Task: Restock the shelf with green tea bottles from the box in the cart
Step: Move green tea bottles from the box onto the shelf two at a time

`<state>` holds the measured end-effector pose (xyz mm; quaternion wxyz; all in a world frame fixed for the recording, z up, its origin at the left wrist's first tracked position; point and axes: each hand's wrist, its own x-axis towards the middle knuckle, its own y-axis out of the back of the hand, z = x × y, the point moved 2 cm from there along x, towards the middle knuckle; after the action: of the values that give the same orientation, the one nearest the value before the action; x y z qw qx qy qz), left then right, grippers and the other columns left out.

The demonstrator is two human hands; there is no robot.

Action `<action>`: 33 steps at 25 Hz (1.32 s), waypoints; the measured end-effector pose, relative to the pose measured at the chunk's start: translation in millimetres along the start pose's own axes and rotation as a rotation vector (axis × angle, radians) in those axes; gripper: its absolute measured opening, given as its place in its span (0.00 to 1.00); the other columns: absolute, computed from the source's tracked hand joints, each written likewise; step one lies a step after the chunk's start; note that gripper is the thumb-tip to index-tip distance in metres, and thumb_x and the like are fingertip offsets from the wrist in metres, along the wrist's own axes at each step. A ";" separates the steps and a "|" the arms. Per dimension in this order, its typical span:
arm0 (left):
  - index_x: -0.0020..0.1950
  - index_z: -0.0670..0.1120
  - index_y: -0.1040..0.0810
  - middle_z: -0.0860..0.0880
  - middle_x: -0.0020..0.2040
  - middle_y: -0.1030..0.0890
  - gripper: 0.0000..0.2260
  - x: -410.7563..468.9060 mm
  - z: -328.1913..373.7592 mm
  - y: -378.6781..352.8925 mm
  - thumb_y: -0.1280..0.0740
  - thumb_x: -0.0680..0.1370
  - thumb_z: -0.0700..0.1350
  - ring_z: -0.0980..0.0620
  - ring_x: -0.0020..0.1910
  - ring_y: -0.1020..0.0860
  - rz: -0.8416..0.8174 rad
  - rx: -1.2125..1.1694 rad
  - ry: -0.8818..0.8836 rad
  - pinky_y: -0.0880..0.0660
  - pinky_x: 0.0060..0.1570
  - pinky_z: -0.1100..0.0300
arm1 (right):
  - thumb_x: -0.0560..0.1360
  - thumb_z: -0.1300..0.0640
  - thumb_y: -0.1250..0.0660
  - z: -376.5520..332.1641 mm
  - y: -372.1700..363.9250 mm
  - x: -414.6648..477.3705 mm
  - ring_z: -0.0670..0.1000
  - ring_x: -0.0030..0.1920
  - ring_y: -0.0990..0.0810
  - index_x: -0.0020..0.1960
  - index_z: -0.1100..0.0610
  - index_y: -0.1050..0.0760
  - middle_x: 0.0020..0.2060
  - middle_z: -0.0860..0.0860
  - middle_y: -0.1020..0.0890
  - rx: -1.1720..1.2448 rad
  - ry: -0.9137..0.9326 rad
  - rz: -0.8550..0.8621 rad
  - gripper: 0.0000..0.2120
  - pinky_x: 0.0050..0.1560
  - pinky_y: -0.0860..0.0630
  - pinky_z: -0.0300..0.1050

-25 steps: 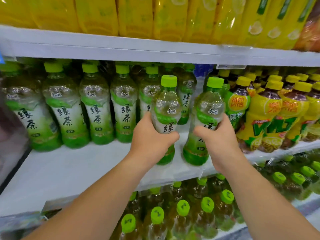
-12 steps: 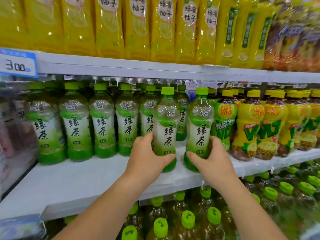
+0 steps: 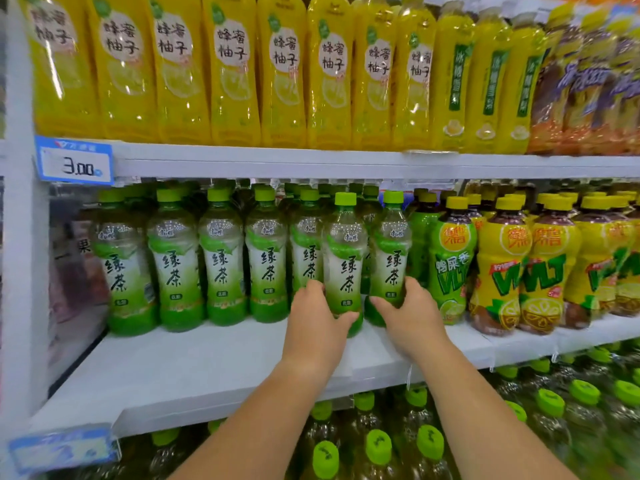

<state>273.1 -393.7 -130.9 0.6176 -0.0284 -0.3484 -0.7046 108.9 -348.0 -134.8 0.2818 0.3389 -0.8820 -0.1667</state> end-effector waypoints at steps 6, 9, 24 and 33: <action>0.56 0.45 0.24 0.49 0.52 0.23 0.19 14.6 4.4 -14.7 0.23 0.73 0.53 0.49 0.51 0.23 0.015 0.117 0.044 0.23 0.53 0.54 | 0.76 0.47 0.28 6.5 -3.3 17.9 0.54 0.50 0.22 0.58 0.55 0.27 0.48 0.51 0.20 -0.104 0.026 0.013 0.17 0.47 0.28 0.45; 0.55 0.43 0.23 0.47 0.51 0.20 0.20 24.3 6.5 -18.6 0.23 0.73 0.54 0.47 0.50 0.20 -0.005 0.174 0.057 0.21 0.52 0.51 | 0.76 0.47 0.28 8.0 -4.2 24.4 0.56 0.47 0.21 0.58 0.56 0.31 0.47 0.52 0.20 -0.119 0.028 0.010 0.19 0.45 0.26 0.47; 0.48 0.49 0.36 0.56 0.35 0.32 0.21 35.5 -2.1 -45.9 0.31 0.76 0.63 0.51 0.37 0.29 0.123 0.407 -0.008 0.32 0.35 0.59 | 0.80 0.50 0.33 11.6 -8.1 25.4 0.59 0.53 0.19 0.64 0.57 0.31 0.53 0.56 0.18 -0.143 0.064 0.008 0.17 0.49 0.22 0.50; 0.46 0.50 0.32 0.53 0.40 0.21 0.18 35.9 -0.4 -44.1 0.35 0.78 0.64 0.48 0.41 0.20 0.117 0.514 -0.020 0.31 0.34 0.56 | 0.82 0.50 0.38 15.0 -8.7 27.1 0.60 0.58 0.21 0.72 0.56 0.35 0.57 0.56 0.20 -0.144 0.055 -0.045 0.20 0.56 0.22 0.54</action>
<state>225.6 -424.7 -134.4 0.6409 0.1022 -0.5197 -0.5557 87.5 -371.5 -140.4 0.3259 0.3421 -0.8517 -0.2266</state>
